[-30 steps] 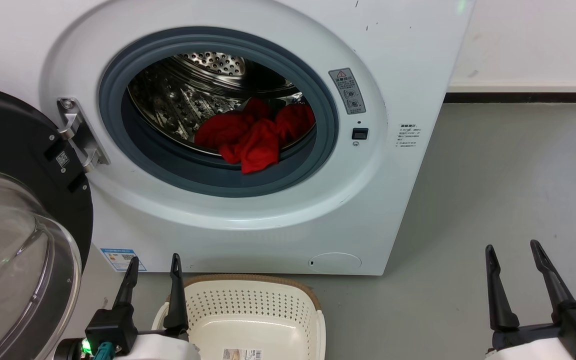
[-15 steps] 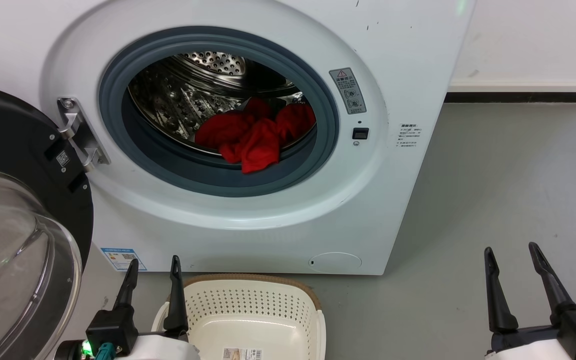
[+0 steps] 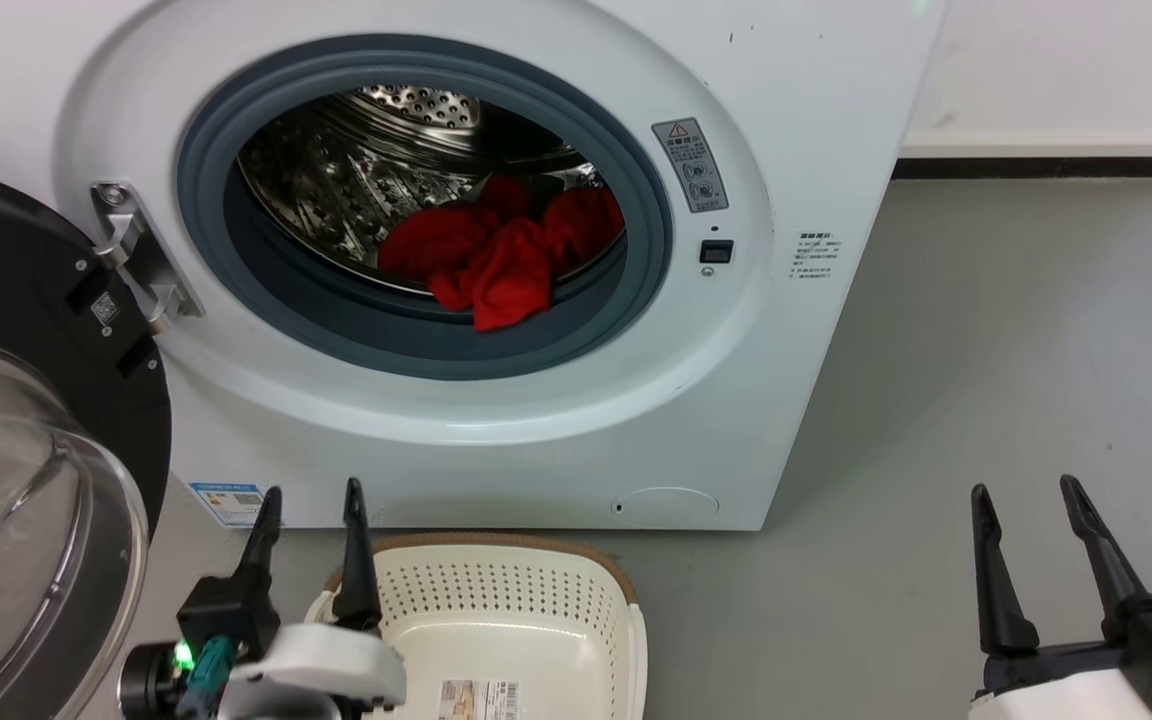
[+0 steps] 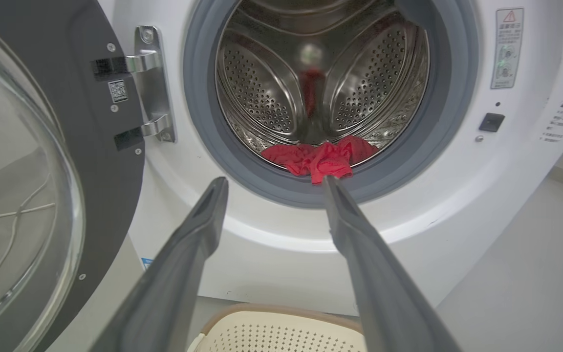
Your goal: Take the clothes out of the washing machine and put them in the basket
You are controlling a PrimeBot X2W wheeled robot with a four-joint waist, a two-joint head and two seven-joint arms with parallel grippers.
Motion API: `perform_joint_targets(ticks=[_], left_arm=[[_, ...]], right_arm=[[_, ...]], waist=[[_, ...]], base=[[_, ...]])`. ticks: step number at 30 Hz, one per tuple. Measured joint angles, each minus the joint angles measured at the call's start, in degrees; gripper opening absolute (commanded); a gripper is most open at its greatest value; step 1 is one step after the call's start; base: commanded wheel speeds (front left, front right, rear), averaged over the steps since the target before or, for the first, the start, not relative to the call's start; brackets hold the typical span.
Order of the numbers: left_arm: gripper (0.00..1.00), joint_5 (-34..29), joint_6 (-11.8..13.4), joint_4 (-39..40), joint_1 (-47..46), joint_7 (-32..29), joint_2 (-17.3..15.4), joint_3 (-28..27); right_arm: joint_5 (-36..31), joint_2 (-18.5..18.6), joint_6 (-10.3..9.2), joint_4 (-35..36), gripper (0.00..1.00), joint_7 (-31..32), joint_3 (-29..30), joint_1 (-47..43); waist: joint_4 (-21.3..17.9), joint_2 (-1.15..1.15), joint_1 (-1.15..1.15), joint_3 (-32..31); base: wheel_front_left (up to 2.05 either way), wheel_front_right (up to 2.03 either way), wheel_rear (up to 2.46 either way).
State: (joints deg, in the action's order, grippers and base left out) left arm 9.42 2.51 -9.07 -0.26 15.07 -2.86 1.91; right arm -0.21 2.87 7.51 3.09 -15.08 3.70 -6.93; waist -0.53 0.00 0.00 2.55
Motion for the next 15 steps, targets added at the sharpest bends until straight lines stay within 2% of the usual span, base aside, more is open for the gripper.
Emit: perform_joint_targets(ticks=[3, 7, 12, 15], left_arm=[[1.0, -0.1, -1.33, -4.23, -3.94, 0.0, 0.0, 0.15], [1.0, -1.4, -4.03, -13.6, -13.77, 0.0, -0.34, 0.52], [1.0, -2.3, -6.04, -25.12, -26.24, -0.07, -2.91, 1.24], [1.0, -2.82, -6.66, -31.34, -34.02, -2.09, -4.42, 1.99]], right_arm=[[0.24, 0.0, -0.01, -0.01, 1.0, 0.0, 0.23, 0.73], [0.3, 0.01, 0.0, -0.01, 1.0, -0.01, -0.24, 2.08], [0.79, 0.01, 0.0, 0.12, 1.0, -0.01, -0.8, 4.22], [1.29, 0.03, 0.0, 0.18, 1.0, -0.01, -0.8, 5.59]], waist=[[-0.36, 0.0, 0.0, 1.03], [-1.17, 0.0, 0.0, 3.28], [-2.57, 0.0, 0.0, 6.33], [-3.65, 0.0, 0.0, 8.63]], base=[[0.0, 0.0, 0.0], [0.0, 0.0, 0.0], [0.0, 0.0, 0.0], [0.0, 0.0, 0.0]])
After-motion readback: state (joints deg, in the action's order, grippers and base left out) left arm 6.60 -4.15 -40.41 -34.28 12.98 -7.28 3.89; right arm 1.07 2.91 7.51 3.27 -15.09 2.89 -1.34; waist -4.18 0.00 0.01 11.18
